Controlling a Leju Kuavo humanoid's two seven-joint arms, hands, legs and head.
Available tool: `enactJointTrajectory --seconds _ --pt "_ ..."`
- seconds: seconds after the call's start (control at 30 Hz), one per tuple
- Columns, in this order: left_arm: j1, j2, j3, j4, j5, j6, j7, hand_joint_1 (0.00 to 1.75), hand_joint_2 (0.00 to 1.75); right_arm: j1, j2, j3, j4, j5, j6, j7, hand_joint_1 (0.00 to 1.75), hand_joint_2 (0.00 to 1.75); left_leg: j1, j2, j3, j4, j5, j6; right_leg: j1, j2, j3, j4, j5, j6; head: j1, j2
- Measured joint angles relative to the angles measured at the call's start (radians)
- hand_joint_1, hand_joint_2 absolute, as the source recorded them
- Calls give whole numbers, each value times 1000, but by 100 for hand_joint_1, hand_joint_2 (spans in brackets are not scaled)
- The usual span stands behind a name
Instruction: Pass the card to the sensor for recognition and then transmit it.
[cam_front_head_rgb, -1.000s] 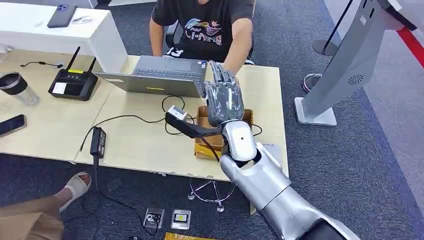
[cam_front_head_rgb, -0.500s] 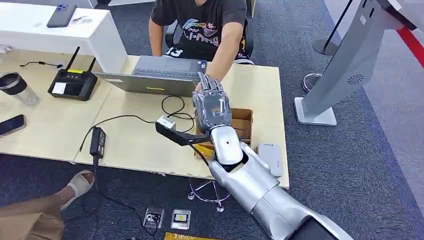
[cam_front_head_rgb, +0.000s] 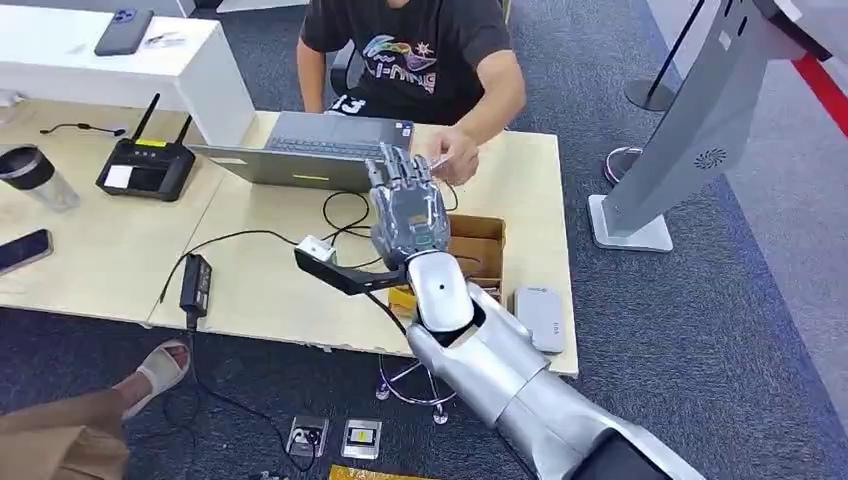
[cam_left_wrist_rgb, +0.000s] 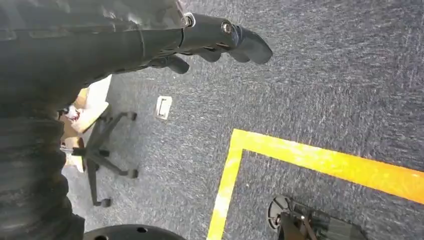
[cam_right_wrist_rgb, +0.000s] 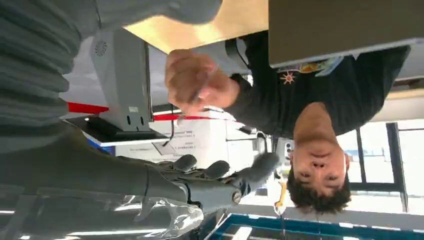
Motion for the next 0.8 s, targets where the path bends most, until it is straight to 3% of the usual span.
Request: enactJointTrajectory --seconds 0.13,0.3,0.5,0.6,0.8 --pt "0 -6 27 8 -45 0 2 0 175 -15 -4 0 0 18 -18 1 0 175 0 0 0 0 0 0 0 0 0 0 0 0 0 0" --pt "16 -10 50 -9 -103 -3 47 0 175 -18 -32 -20 -34 42 8 8 0 175 0 0 0 0 0 0 0 1 -1 0 0 0 0 0" --pt "31 -2 50 -25 -121 -33 33 0 175 12 -119 -87 -166 56 72 26 0 175 0 1 1 0 0 0 0 2 -1 0 0 0 0 0" --pt "35 1 49 -34 -121 -34 33 0 175 68 -180 -128 -289 58 122 30 0 175 0 1 1 1 0 0 0 1 0 -1 0 0 0 0" --pt "38 3 49 -40 -111 -27 33 0 175 193 -278 -204 -517 -15 139 17 0 175 0 2 2 1 -1 0 0 3 -1 -1 0 0 0 0"
